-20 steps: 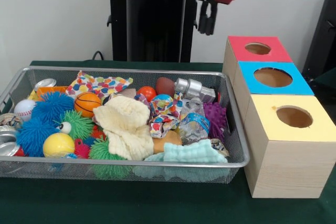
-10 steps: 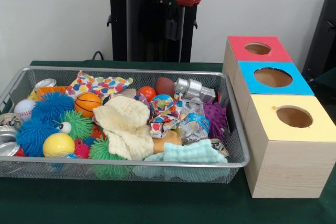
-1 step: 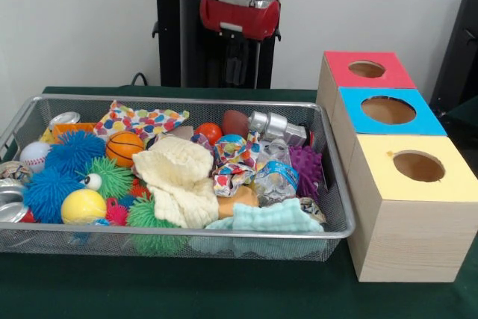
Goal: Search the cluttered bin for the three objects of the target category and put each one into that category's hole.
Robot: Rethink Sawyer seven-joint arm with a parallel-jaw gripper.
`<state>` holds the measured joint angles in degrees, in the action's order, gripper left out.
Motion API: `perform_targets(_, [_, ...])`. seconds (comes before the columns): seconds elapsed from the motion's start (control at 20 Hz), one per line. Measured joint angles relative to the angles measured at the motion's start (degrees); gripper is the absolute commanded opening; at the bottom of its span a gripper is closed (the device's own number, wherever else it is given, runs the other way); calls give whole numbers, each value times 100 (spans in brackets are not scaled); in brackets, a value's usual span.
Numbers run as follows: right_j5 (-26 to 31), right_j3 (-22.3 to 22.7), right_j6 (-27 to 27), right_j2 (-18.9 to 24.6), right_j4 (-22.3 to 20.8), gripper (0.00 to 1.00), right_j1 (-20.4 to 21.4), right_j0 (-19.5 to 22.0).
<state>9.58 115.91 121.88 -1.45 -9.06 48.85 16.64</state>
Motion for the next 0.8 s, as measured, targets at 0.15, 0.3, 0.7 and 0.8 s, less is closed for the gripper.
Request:
perform_targets(0.15, [-65,0,0,10,-84,0,-258,158])
perform_targets(0.3, [-66,-1,0,38,-130,0,-459,352])
perform_targets(0.7, [143,-4,0,318,-136,0,-525,1181])
perform_targets(0.8, [241,-9,0,353,-137,0,-490,1272])
